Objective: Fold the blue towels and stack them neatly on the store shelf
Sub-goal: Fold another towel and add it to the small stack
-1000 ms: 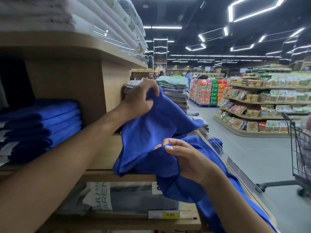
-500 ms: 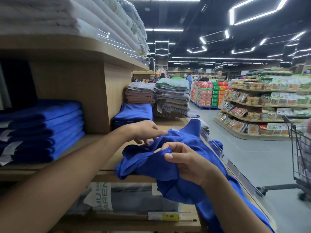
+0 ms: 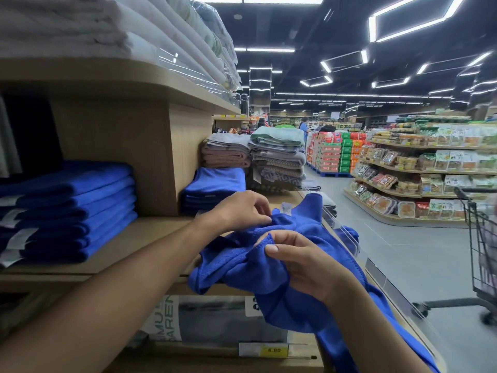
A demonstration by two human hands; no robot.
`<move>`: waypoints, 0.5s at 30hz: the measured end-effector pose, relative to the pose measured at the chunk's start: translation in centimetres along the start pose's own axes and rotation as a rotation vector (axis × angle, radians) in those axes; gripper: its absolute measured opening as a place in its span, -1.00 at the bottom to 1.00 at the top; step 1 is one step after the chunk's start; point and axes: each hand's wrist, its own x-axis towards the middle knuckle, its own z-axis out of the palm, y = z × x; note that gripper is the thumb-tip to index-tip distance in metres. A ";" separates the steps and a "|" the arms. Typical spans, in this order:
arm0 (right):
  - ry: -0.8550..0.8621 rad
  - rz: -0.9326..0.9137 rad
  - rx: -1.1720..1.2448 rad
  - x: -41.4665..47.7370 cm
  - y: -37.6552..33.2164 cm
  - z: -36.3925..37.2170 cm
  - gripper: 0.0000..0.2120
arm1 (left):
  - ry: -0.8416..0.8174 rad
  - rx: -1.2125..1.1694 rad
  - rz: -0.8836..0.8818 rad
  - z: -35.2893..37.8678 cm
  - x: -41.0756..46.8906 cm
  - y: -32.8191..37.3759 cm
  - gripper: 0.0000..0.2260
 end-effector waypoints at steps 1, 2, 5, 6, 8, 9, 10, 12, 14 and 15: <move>0.005 -0.001 0.017 0.0 0.0 0.0 -0.86 | 0.052 0.040 0.024 0.1 0.1 0.2 -0.97; 0.007 -0.004 0.035 -0.1 0.1 -0.1 -0.86 | 0.104 0.028 0.040 0.0 0.1 0.4 -0.97; 0.022 -0.025 0.061 0.0 0.3 -0.3 -0.80 | 0.200 -0.493 -0.015 -1.3 -0.5 1.5 -0.93; 0.043 -0.045 0.054 0.1 0.4 -0.3 -0.76 | 0.199 -0.727 -0.042 -2.0 -1.1 1.9 -0.92; 0.110 -0.102 0.010 0.4 0.9 -0.2 -0.72 | 0.162 -1.034 -0.063 -3.0 -2.5 2.6 -0.94; 0.161 -0.133 -0.028 0.5 1.0 0.0 -0.73 | 0.140 -1.101 -0.055 -3.2 -3.2 3.0 -0.97; 0.220 -0.171 -0.092 0.6 1.1 0.2 -0.75 | 0.118 -1.140 -0.037 -3.3 -4.0 3.3 -0.99; 0.376 -0.288 -0.322 0.7 1.0 0.7 -0.83 | 0.089 -1.188 -0.019 -3.0 -5.3 3.9 -0.96; 0.508 -0.438 -0.538 0.9 -0.1 1.1 -0.86 | 0.081 -1.184 -0.012 -2.9 -6.3 4.3 -0.93; 0.544 -0.497 -0.593 1.0 -1.0 1.4 -0.79 | 0.077 -1.163 -0.008 -2.9 -6.6 4.5 -0.90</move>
